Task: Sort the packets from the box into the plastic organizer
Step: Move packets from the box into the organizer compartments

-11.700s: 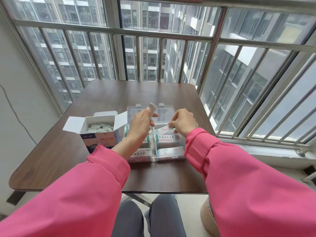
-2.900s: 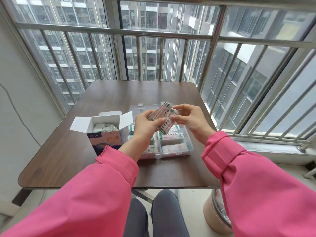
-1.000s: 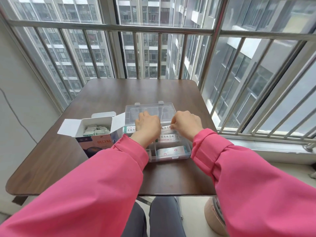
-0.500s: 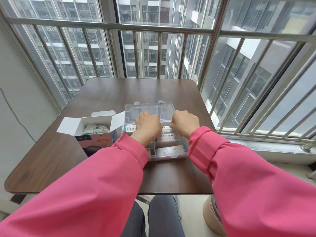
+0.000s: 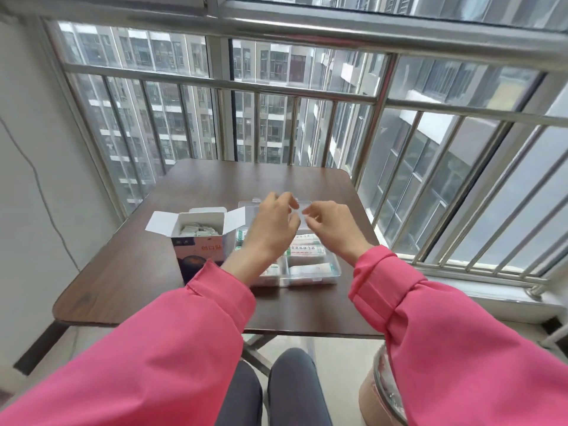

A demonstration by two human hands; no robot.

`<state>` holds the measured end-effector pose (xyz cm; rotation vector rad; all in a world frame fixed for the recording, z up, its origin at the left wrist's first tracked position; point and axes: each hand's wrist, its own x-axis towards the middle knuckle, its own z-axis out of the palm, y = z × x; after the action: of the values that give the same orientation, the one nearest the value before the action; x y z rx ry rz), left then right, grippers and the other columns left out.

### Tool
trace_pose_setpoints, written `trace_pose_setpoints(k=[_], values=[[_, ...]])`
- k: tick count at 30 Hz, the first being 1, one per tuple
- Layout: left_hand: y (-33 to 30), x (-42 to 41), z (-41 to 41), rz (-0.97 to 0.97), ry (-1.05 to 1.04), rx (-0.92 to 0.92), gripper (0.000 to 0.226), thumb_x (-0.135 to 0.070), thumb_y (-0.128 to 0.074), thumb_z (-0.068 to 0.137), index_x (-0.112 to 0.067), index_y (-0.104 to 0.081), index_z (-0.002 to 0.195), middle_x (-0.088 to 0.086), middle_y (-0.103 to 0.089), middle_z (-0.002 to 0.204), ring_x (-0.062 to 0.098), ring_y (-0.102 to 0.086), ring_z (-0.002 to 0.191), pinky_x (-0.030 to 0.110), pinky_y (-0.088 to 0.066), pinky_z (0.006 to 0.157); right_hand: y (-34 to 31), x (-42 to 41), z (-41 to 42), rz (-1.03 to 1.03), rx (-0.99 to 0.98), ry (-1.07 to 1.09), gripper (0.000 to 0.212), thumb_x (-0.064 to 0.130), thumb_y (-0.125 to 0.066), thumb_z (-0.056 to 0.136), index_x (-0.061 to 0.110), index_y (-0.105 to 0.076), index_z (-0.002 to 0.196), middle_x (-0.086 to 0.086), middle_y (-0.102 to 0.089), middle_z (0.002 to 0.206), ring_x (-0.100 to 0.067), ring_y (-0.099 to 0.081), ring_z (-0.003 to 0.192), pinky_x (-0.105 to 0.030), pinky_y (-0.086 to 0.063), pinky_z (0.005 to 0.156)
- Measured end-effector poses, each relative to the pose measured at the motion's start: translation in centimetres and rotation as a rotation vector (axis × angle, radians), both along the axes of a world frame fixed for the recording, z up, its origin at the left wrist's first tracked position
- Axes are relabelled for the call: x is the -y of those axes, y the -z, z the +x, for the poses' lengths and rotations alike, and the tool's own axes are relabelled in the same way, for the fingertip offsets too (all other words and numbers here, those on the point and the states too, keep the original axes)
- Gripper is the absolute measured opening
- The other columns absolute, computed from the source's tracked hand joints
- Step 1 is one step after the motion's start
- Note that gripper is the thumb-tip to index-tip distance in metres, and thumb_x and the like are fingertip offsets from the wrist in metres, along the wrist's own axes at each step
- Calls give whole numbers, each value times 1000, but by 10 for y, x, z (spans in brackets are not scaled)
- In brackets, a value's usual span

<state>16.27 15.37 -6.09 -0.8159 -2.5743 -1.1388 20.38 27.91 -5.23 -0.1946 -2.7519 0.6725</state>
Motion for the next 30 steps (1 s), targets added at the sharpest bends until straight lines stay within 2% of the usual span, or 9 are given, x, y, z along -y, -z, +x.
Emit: trace_pose_setpoints(k=[3, 5, 8, 12, 15, 20, 24, 27, 30], values=[[-8, 36, 11, 62, -58, -96, 23, -3, -50, 86, -6, -59, 107, 11, -54, 106, 25, -52, 99, 36, -43, 88, -7, 28, 9, 15, -91, -110, 27, 10, -55, 89, 7, -65, 114, -11, -65, 112, -23, -59, 105, -27, -39, 94], [-9, 66, 7, 3, -133, -129, 34, 2, -49, 80, -6, -57, 112, 12, -54, 112, 28, -46, 110, 37, -40, 92, -10, 50, 11, 65, -97, -189, 31, 13, -54, 90, 8, -59, 121, -10, -60, 122, -23, -53, 116, -28, -34, 100], [-7, 108, -9, -211, -215, 3, 51, -4, -55, 79, -10, -44, 129, 8, -46, 137, 25, -33, 131, 37, -33, 101, -10, 81, 9, 153, -40, -296, 39, 20, -52, 94, 12, -50, 132, -4, -47, 139, -20, -40, 130, -24, -24, 106], [4, 136, -32, -553, -163, 179, 86, -17, -65, 79, -13, -15, 148, 6, -10, 158, 22, -2, 146, 35, -9, 118, -2, 96, 2, 249, 78, -338, 48, 31, -49, 96, 15, -39, 141, -3, -31, 152, -19, -28, 139, -27, -16, 112], [7, 149, -42, -647, -139, 168, 101, -29, -75, 72, -13, -11, 149, 7, -15, 157, 23, -9, 145, 38, -11, 117, 0, 104, -3, 226, 141, -316, 48, 35, -45, 98, 15, -39, 141, -4, -35, 150, -21, -31, 137, -29, -20, 111], [2, 159, -38, -578, -58, 13, 86, -26, -78, 71, -13, -33, 143, 7, -40, 142, 27, -38, 130, 35, -30, 108, 4, 107, -7, 170, 145, -251, 42, 37, -43, 98, 14, -49, 133, -7, -54, 131, -24, -49, 121, -36, -37, 101], [0, 163, -24, -520, -45, -65, 78, -24, -79, 69, -14, -41, 136, 4, -45, 133, 25, -38, 123, 35, -34, 102, 4, 117, -4, 151, 44, -186, 31, 33, -50, 95, 15, -60, 119, -8, -56, 116, -24, -54, 107, -38, -43, 93], [2, 167, -12, -528, -61, -135, 72, -29, -79, 68, -15, -43, 128, 2, -45, 126, 22, -40, 120, 36, -41, 94, 8, 126, -2, 139, -67, -228, 22, 24, -60, 89, 14, -66, 108, -10, -50, 117, -24, -50, 109, -34, -41, 95], [6, 173, 0, -540, -63, -210, 67, -37, -77, 70, -16, -43, 123, 1, -44, 122, 21, -42, 117, 37, -44, 85, 13, 134, 1, 221, -92, -226, 17, 26, -65, 85, 18, -69, 100, -8, -44, 128, -23, -46, 116, -40, -42, 96]])
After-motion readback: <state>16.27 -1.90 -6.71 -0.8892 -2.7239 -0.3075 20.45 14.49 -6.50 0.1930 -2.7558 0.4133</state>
